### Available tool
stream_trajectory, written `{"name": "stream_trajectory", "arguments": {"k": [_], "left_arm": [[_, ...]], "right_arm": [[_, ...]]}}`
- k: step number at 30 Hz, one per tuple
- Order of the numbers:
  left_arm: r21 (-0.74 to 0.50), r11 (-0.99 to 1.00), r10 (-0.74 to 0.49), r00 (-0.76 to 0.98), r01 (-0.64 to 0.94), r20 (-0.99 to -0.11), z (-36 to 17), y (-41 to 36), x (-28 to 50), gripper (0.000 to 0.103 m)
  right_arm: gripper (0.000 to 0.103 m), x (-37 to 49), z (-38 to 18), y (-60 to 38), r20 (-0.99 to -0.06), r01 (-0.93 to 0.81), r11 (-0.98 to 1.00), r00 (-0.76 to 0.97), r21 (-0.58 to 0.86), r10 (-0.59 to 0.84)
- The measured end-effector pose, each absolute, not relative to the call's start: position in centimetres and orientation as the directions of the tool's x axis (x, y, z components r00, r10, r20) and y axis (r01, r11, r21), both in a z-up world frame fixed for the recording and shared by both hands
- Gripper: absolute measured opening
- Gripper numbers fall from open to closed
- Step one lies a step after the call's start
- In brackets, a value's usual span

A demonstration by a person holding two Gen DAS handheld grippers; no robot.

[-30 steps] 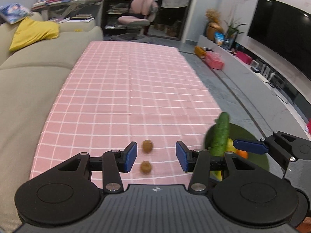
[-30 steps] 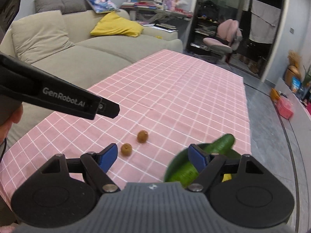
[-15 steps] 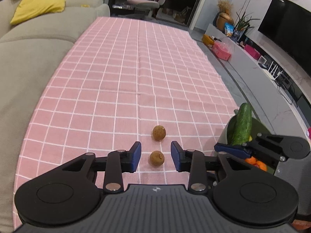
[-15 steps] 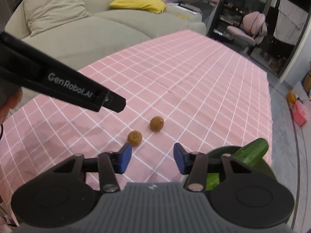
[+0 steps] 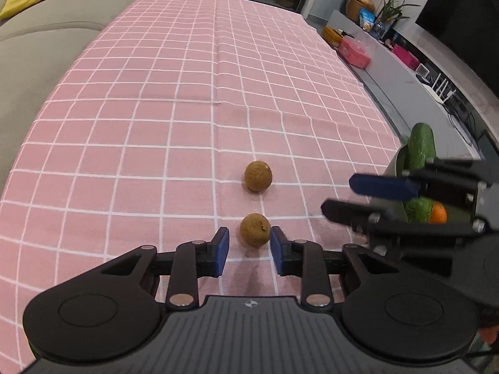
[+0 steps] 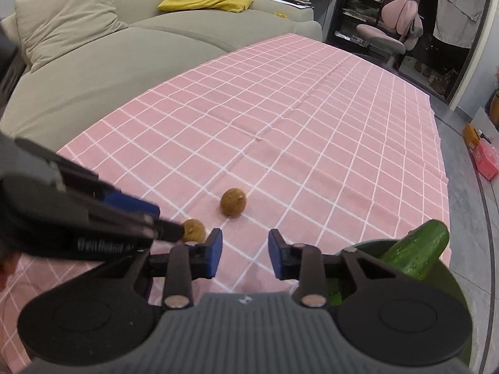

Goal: Organize fruits
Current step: 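Grasp a brown fruit with the left gripper while right grasps the other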

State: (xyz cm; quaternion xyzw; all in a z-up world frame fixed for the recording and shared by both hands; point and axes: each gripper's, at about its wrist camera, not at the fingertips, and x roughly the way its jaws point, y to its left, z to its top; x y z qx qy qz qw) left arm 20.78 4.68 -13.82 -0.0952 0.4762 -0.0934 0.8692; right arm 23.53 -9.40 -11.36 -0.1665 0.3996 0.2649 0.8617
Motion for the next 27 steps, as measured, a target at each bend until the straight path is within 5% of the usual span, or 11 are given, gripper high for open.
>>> {"name": "stream_trajectory", "arguments": {"k": [18,27], "left_arm": [[-0.135,0.985,-0.171,0.536,0.106,-0.827,-14.6,3.0,21.6,0.028],[-0.078,0.991,-0.003,0.568,-0.109,-0.823,-13.1,6.2,21.6,0.027]], "right_arm": [[0.028,26.1,-11.7,-10.1,-0.775,-0.578,0.816,0.518,-0.006,0.361],[0.029,28.2,-12.3,-7.5,-0.791,-0.543,0.836,0.474,0.082,0.386]]}}
